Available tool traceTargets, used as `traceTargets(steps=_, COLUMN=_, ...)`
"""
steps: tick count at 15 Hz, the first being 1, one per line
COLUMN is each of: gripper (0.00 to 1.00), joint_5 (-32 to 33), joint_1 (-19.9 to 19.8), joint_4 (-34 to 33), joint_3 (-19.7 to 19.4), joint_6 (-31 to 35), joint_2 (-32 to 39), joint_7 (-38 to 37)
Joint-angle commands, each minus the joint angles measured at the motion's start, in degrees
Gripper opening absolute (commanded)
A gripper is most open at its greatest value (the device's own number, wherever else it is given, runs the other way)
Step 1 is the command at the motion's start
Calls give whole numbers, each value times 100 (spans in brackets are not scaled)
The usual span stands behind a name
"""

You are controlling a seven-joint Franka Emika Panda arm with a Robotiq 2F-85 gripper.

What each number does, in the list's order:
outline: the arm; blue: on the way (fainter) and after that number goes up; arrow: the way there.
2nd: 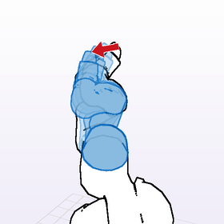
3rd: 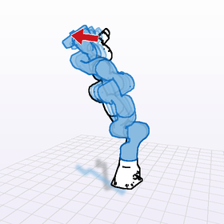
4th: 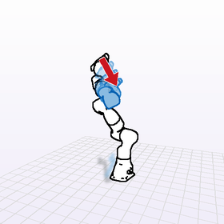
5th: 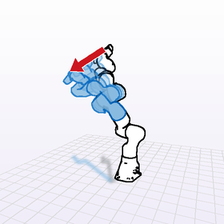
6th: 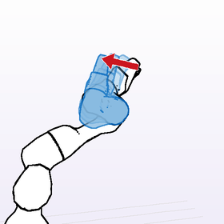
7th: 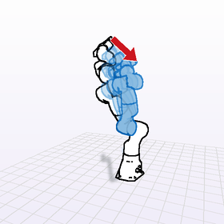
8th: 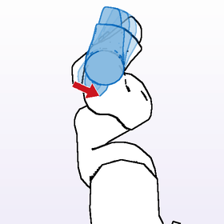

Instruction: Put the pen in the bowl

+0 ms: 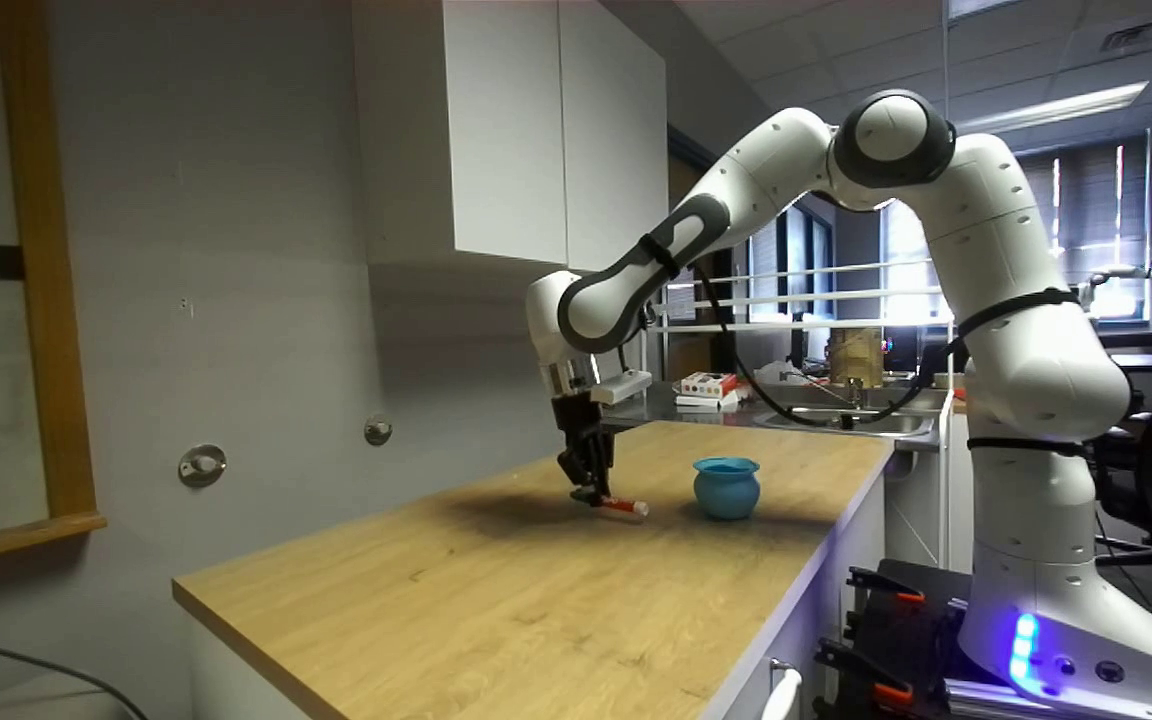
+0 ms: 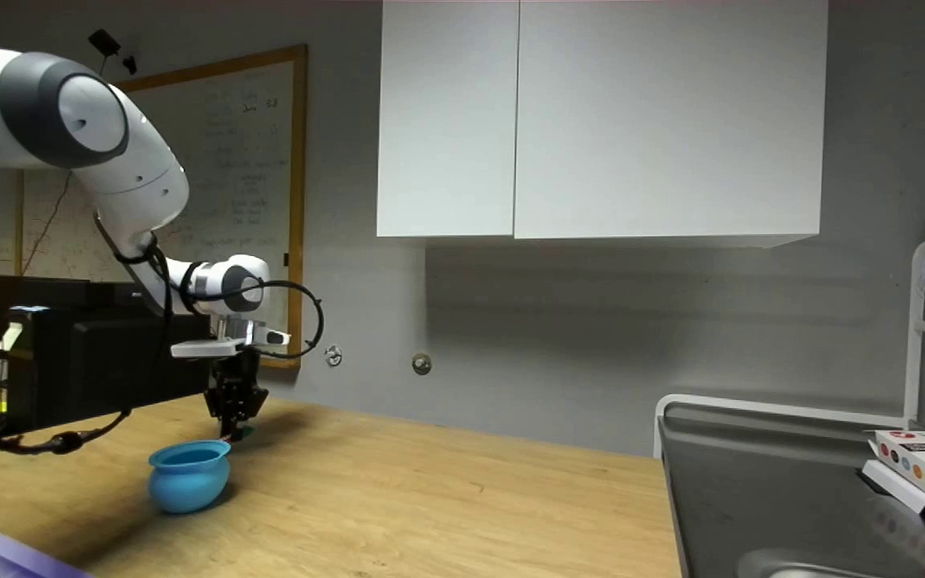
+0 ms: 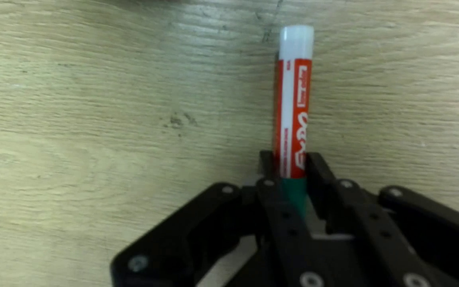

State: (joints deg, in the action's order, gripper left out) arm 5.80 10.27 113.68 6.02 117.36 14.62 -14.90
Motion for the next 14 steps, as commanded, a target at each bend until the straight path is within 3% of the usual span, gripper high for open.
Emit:
traceTargets(steps=1, gripper=8, joint_5=223, joint_1=64, joint_4=176, joint_3=-61, joint_6=-113, joint_2=-473, joint_7=-403)
traceTargets(steps=8, gripper=8, joint_5=555, joint_1=-224, joint_4=1488, joint_3=-104, joint_6=530, joint_2=-2409, joint_7=-1908)
traceTargets(steps=14, gripper=8, joint_5=1269, joint_1=-772, joint_4=2882, joint_3=381, joint_6=1037, joint_2=-4075, joint_7=-3539)
